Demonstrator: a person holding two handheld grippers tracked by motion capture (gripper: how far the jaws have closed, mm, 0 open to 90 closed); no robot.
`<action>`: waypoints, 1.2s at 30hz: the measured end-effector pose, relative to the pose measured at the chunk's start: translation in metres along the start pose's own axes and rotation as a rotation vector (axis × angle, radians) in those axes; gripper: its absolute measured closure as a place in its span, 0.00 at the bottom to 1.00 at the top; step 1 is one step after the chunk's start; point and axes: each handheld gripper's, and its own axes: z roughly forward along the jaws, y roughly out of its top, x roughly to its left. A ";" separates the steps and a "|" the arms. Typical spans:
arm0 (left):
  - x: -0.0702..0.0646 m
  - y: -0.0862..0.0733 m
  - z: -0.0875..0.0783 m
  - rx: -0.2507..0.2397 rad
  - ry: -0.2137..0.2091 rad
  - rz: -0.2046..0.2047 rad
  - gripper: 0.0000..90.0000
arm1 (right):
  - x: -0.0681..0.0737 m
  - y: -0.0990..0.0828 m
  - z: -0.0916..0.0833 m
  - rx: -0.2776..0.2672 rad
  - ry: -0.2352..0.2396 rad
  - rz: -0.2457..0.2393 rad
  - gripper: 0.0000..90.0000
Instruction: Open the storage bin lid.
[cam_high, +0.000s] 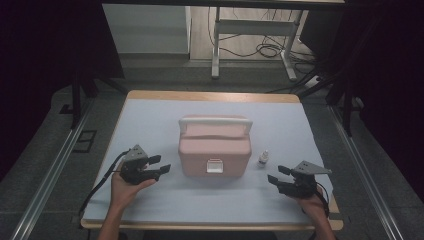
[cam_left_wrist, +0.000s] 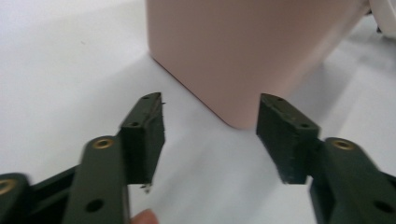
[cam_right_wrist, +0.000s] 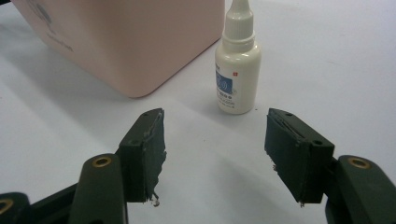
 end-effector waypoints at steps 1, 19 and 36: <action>0.002 0.002 -0.002 0.005 -0.003 0.011 0.52 | -0.001 0.001 0.000 -0.002 0.003 -0.006 0.42; 0.020 0.079 -0.046 0.020 -0.129 0.189 0.55 | 0.002 0.003 -0.004 0.005 -0.007 -0.027 0.43; 0.015 0.148 -0.044 0.065 -0.157 0.338 0.56 | 0.003 0.002 -0.003 0.016 -0.004 -0.024 0.43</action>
